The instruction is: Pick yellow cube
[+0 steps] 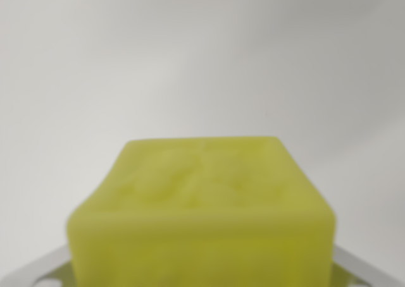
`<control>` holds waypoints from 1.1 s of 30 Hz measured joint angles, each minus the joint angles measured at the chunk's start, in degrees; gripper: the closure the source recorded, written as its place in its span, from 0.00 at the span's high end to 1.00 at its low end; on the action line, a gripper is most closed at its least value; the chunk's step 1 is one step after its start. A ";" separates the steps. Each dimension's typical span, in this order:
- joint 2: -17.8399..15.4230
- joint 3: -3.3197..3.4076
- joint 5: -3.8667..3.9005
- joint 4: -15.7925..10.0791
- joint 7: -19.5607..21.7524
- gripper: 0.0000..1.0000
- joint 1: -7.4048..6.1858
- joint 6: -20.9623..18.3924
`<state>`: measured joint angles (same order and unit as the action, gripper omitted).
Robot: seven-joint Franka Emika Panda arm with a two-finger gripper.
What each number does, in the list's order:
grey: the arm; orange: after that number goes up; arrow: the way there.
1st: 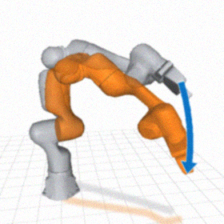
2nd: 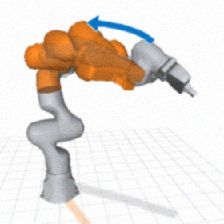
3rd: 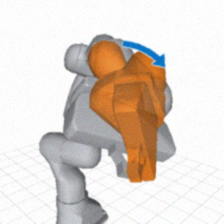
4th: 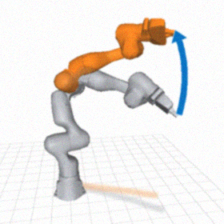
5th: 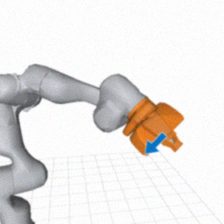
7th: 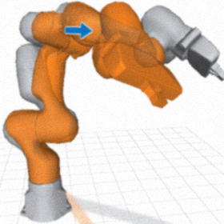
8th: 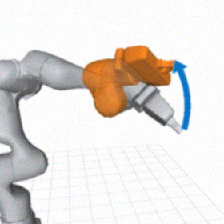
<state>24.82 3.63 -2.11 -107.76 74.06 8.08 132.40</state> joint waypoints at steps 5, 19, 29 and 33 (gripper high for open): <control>-1.12 0.00 0.13 0.35 0.08 0.00 0.01 -1.46; -3.95 0.00 0.45 1.70 0.29 0.00 0.04 -5.63; -5.71 0.00 0.62 3.01 0.41 0.00 0.06 -8.71; -6.31 0.00 0.68 3.58 0.44 0.00 0.06 -9.85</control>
<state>18.51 3.62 -1.43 -104.19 74.50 8.15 122.55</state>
